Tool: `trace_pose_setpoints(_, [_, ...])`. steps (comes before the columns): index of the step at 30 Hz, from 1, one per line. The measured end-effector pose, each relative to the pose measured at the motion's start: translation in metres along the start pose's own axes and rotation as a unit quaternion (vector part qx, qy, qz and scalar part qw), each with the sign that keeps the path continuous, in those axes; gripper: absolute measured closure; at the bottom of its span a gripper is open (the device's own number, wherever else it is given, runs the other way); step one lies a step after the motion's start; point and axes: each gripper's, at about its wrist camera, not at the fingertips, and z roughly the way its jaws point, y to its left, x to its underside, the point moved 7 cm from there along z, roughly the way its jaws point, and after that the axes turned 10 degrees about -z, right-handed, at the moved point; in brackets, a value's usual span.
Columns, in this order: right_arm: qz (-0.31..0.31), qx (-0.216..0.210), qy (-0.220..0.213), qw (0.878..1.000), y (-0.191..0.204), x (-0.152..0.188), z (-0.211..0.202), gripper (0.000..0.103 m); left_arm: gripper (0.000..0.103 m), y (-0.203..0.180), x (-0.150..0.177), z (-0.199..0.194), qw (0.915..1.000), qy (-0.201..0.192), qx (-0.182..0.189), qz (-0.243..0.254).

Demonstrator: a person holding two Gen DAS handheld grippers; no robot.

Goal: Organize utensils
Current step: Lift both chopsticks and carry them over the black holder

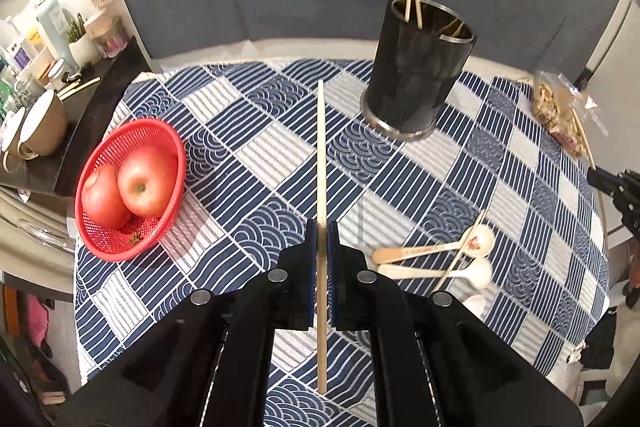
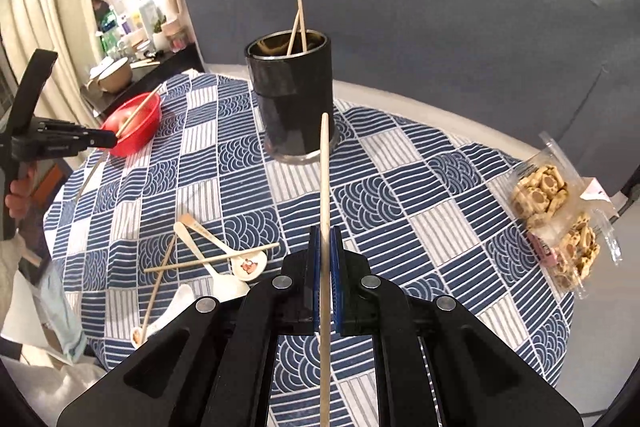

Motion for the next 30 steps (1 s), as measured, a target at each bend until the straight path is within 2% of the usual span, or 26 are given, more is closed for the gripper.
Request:
trace_pose_setpoints(8, [-0.021, 0.009, -0.032, 0.999, -0.013, -0.018, -0.018, 0.098, 0.098, -0.015, -0.015, -0.013, 0.9995, -0.028, -0.009, 0.013])
trace_pose_setpoints(13, [-0.026, 0.015, -0.062, 0.998, -0.027, -0.041, -0.025, 0.098, 0.098, -0.018, -0.034, -0.013, 0.9994, -0.033, 0.003, -0.011])
trace_pose_setpoints(21, [-0.032, -0.014, -0.097, 0.995, -0.05, -0.087, -0.02, 0.098, 0.098, -0.029, -0.078, -0.016, 0.9973, -0.054, 0.007, -0.049])
trace_pose_setpoints(30, [-0.01, -0.095, -0.117, 0.989, -0.072, -0.141, 0.013, 0.098, 0.098, -0.037, -0.131, -0.013, 0.9937, -0.092, 0.005, -0.064])
